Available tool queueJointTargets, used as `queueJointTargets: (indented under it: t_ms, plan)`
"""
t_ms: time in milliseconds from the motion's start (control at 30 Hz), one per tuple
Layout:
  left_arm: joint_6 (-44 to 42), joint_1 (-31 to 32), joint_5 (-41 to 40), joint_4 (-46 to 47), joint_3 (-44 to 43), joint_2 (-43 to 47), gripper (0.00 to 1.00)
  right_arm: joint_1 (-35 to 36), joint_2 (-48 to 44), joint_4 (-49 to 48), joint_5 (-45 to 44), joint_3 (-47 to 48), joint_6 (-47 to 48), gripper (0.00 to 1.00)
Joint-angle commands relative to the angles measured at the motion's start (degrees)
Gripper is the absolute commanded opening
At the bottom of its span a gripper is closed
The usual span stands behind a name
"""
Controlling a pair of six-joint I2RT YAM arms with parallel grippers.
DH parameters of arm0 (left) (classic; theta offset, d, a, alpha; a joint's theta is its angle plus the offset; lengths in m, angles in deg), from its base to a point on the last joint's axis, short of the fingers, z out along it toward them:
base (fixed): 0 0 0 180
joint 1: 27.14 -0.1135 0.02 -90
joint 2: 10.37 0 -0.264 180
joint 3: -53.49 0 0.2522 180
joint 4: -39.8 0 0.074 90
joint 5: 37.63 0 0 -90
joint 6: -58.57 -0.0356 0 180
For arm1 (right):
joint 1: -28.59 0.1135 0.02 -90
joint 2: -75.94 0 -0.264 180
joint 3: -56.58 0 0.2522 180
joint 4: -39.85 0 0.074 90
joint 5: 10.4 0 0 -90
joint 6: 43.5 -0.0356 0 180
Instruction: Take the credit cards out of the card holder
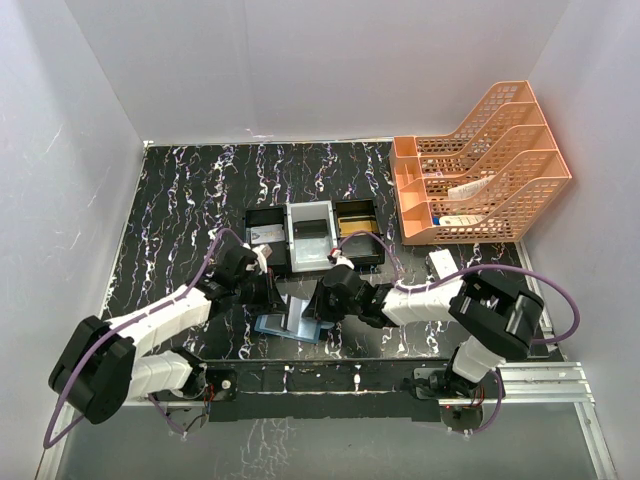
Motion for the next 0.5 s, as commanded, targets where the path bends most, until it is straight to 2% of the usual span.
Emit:
queueJointTargets:
  t_ms: [0, 200, 467]
  plan:
    - [-0.65, -0.05, -2.86, -4.35, -2.31, 3.94, 0.0, -0.13, -3.08, 8.15, -7.1, -1.0, 2.03, 0.16]
    - [-1.64, -0.11, -5.71, -6.93, -4.13, 7.48, 0.0, -0.12, -7.23, 9.62, -7.3, 0.86, 5.19, 0.17]
    - [-3.23, -0.1, -10.19, -13.64, -7.55, 8.93, 0.0, -0.12, -6.97, 5.86, -0.65, 6.42, 8.5, 0.18]
